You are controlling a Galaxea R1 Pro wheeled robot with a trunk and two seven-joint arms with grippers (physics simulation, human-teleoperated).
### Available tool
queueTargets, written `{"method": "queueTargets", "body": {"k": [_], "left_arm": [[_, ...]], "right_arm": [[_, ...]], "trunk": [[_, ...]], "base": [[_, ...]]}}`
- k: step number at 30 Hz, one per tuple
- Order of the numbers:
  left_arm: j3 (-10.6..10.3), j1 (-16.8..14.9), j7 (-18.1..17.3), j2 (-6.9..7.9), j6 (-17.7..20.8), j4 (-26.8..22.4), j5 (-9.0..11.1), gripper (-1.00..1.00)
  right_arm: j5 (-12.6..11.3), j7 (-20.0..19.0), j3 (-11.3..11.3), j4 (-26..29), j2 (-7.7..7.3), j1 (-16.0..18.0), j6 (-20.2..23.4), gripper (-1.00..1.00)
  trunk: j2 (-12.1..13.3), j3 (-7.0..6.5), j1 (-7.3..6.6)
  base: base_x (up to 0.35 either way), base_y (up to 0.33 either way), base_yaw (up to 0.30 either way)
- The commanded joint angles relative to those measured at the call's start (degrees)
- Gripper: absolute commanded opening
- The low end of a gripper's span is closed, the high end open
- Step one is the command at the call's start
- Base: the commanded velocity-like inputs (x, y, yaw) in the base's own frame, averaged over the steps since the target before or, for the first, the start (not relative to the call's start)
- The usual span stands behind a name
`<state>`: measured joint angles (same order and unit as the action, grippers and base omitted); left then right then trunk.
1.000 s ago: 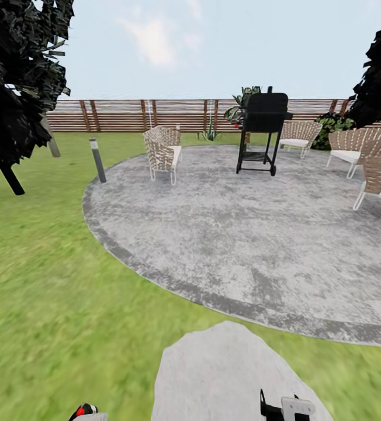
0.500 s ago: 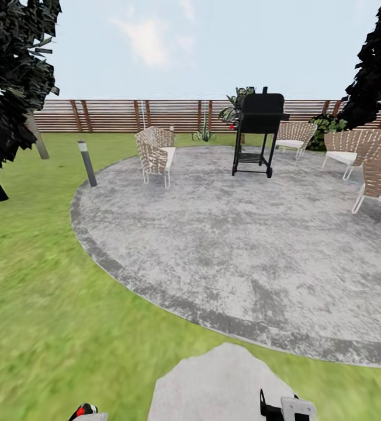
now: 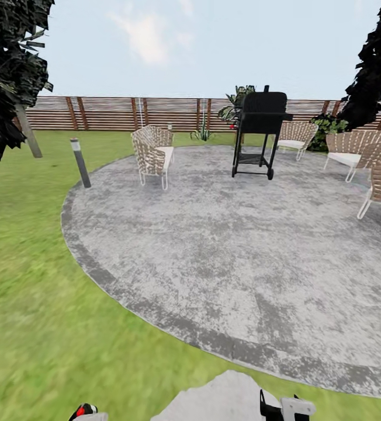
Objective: Pick up the pesticide atomizer in the garden and spray insectifuge to fully cover both potted plants in the garden.
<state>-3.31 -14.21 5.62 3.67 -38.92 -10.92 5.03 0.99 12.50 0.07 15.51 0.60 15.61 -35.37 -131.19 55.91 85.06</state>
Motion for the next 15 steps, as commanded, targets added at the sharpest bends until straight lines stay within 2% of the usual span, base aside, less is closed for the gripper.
{"method": "queueTargets", "body": {"k": [1, 15], "left_arm": [[-0.38, -0.03, 0.1, 0.02, -0.14, 0.02, 0.51, -1.0], [-0.38, -0.03, 0.06, 0.27, -0.24, -0.05, 0.81, -1.0]], "right_arm": [[0.1, 0.26, 0.02, -0.04, 0.01, 0.03, -0.13, 1.0], [0.07, 0.24, -0.04, -0.04, -0.05, 0.03, -0.13, 1.0]], "trunk": [[-0.02, 0.05, 0.02], [-0.02, 0.05, 0.02]], "base": [[0.34, 0.0, 0.0], [0.34, 0.0, 0.0]]}}
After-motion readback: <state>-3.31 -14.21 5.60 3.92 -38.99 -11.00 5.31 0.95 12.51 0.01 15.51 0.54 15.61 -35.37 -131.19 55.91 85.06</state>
